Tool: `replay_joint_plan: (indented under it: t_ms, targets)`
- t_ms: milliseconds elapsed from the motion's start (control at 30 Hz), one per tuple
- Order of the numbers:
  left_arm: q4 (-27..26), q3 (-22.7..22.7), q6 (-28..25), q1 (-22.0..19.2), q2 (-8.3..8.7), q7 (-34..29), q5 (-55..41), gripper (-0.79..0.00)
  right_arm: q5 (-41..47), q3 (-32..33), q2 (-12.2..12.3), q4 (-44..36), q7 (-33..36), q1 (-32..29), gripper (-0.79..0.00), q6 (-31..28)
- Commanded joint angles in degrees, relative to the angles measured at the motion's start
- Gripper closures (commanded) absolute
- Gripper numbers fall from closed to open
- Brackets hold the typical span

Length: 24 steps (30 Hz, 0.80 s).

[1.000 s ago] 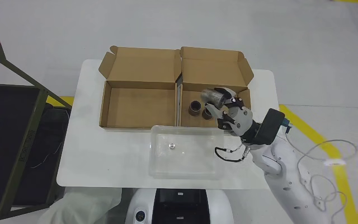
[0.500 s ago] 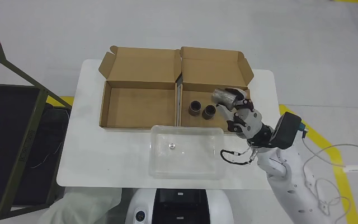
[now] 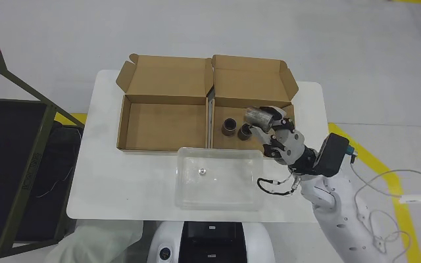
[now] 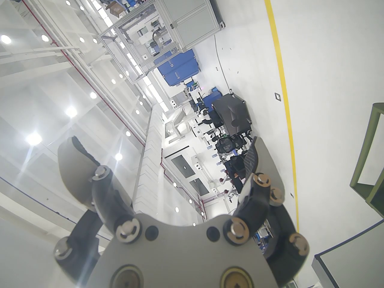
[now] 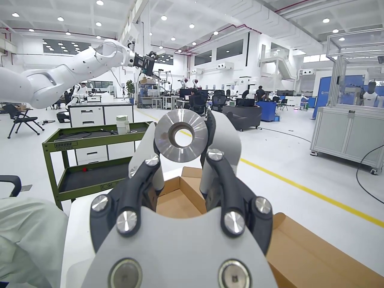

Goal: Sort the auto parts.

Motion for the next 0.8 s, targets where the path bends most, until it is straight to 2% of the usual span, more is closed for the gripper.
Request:
replay_joint_plan:
  t_ms: [0, 767]
  targets:
    - [0.0, 0.0, 0.0, 0.0, 0.00, 0.0, 0.0, -0.785, -0.5, -0.6, -0.1, 0.9, 0.6, 0.5, 0.000, 0.3]
    - [0.0, 0.0, 0.0, 0.0, 0.00, 0.0, 0.0, -0.785, -3.2, -16.5, -3.9, 19.3, 10.0, 13.2, 0.000, 2.9]
